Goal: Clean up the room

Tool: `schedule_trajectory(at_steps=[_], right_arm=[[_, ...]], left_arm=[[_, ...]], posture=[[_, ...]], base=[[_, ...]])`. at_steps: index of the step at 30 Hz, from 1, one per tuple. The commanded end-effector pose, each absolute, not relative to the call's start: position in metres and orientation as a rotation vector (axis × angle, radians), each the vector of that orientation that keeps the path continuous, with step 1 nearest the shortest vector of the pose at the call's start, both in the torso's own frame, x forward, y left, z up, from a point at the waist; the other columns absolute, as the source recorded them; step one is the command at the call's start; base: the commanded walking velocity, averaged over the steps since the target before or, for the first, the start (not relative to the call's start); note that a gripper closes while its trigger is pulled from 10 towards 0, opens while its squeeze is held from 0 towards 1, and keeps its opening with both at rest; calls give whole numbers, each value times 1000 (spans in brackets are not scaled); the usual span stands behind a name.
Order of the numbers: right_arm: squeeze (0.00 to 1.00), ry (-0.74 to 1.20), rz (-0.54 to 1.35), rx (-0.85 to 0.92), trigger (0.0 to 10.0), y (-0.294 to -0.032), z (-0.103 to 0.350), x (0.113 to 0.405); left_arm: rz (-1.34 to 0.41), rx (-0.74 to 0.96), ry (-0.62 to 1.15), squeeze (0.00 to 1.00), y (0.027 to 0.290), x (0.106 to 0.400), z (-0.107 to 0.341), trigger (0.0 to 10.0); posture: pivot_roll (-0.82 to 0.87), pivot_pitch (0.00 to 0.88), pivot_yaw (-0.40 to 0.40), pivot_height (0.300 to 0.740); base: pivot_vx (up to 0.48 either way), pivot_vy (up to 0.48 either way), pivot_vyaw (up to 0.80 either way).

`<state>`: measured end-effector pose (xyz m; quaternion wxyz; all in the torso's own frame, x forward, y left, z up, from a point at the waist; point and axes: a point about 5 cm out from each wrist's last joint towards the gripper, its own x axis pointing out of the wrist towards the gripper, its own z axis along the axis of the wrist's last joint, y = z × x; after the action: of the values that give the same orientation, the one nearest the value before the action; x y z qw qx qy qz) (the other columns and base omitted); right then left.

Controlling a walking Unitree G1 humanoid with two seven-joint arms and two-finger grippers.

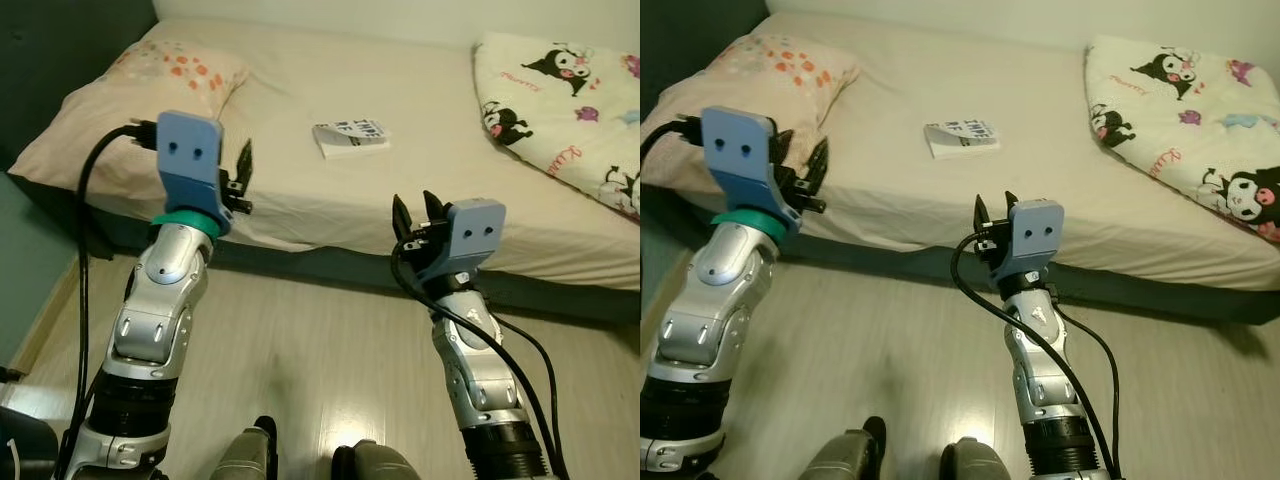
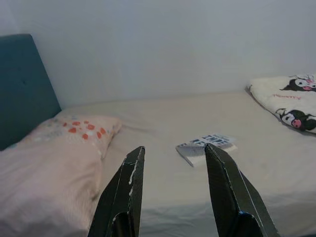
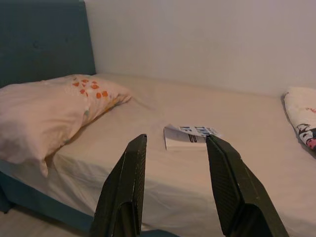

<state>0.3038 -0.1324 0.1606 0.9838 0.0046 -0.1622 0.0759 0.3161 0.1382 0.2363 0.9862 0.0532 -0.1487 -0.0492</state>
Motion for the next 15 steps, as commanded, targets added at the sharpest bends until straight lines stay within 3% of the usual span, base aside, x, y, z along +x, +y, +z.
schedule_trajectory(at_steps=[1,15], right_arm=[[0,-308,139,10,10000,-136,155,303],[0,-307,143,6,10000,-136,155,303]], left_arm=[[-115,107,-288,0,135,316,232,10000],[-119,107,-291,0,135,316,232,10000]], posture=[[-59,71,32,738],[-60,75,34,738]], base=[[480,0,0],[480,0,0]])
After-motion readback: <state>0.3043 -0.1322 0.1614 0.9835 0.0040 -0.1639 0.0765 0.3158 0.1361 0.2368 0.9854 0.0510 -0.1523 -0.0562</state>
